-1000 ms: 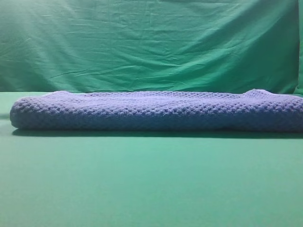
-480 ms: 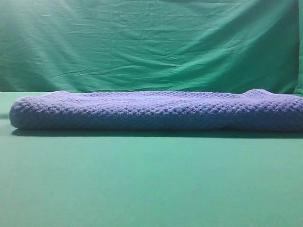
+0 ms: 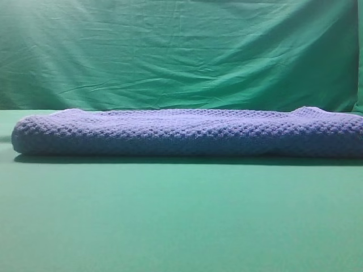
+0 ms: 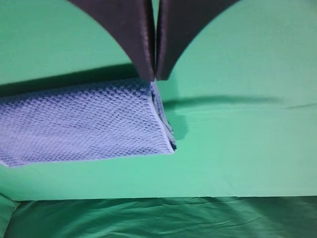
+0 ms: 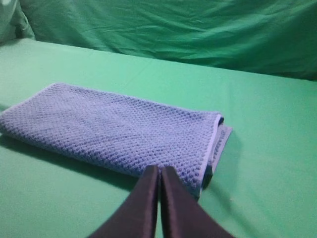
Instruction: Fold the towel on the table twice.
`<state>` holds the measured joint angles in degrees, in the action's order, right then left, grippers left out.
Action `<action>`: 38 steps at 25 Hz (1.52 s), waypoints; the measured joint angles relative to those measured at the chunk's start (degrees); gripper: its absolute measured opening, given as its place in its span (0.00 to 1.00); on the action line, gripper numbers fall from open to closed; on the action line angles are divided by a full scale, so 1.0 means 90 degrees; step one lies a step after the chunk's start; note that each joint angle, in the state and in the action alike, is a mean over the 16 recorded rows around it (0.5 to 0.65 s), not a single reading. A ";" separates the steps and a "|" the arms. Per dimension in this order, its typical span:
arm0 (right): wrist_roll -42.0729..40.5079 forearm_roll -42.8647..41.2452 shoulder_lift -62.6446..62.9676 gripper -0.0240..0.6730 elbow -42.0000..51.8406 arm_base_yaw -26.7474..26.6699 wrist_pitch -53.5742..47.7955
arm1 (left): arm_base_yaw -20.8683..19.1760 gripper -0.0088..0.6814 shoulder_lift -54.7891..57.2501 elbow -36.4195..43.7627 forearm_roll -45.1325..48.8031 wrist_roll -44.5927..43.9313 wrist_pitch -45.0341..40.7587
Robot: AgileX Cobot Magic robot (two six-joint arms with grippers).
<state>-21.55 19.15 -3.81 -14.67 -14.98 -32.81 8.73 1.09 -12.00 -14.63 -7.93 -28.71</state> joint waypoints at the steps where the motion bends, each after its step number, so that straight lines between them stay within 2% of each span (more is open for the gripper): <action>1: 0.0000 0.0013 0.0000 0.03 0.0056 0.0000 0.0042 | 0.0000 0.01 0.0000 0.0045 0.0020 0.0000 0.0041; 15: 0.0000 0.0199 0.0000 0.03 0.0363 0.0000 0.0112 | 0.0000 0.01 0.0000 0.0231 0.0055 -0.0009 0.0205; 23: 0.0000 0.0202 0.0000 0.03 0.0673 0.0000 0.0109 | 0.0000 0.01 0.0000 0.0720 0.0083 -0.0012 0.0373; 31: 0.0000 0.0167 0.0000 0.03 0.1353 0.0000 0.0688 | 0.0000 0.01 0.0000 0.1283 0.0273 -0.0012 0.0771; 38: 0.0000 0.0047 0.0000 0.03 0.1749 0.0000 0.1150 | 0.0000 0.01 0.0000 0.1418 0.0706 -0.0064 0.1012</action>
<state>-21.55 19.58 -3.81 1.07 -14.98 -22.46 8.73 1.09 0.77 -8.28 -8.51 -19.60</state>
